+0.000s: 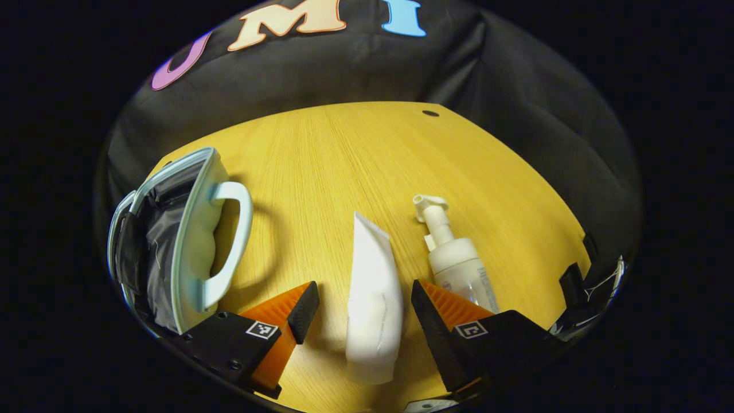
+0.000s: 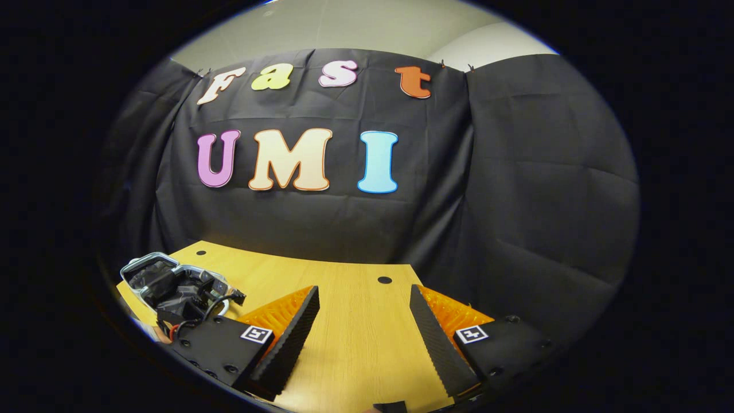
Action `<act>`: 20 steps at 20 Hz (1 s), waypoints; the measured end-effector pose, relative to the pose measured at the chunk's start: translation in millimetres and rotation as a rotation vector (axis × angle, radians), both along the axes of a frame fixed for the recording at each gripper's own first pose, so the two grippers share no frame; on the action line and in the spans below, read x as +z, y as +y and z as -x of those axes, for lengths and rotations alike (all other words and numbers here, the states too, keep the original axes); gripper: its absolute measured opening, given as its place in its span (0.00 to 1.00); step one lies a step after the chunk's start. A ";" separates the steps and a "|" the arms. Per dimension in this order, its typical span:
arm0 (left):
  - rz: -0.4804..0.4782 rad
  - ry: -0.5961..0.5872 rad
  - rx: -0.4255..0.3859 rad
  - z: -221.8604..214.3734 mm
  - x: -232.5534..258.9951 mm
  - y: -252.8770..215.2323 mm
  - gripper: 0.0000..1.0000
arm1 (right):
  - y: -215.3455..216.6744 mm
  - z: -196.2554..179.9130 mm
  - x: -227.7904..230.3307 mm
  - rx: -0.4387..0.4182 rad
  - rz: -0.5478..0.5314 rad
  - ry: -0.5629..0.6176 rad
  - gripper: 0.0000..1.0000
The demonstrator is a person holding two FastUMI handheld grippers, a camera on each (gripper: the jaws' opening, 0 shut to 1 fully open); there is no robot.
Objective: First open the suitcase, pack the skin care products into it, and then close the suitcase.
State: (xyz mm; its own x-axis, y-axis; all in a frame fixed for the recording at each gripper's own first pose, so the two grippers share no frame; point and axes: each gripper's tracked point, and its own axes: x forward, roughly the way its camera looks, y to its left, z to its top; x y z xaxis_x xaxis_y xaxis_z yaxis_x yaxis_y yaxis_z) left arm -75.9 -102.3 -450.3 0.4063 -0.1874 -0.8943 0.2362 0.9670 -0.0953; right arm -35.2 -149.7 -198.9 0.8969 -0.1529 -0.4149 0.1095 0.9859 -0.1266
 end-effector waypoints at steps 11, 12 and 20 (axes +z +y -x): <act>0.003 -0.036 0.004 -11.8 -4.2 0.2 0.28 | 2.4 -0.5 -1.7 -0.010 0.000 0.004 1.00; 0.007 -0.031 0.018 -12.2 -2.9 1.3 0.20 | 3.3 -0.9 -2.1 -0.008 -0.003 0.006 1.00; 0.103 0.001 0.039 -15.1 23.1 -0.7 0.03 | 38.9 -8.0 -43.0 0.024 -0.072 0.124 1.00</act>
State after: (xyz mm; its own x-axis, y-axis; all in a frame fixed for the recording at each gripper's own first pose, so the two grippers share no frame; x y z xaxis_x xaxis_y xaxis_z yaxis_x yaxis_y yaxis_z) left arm -60.8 -103.1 -427.2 0.4141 -0.2624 -0.8716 0.1986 0.9605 -0.1948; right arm -27.3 -110.8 -241.9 0.8411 -0.0979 -0.5319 0.0734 0.9950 -0.0671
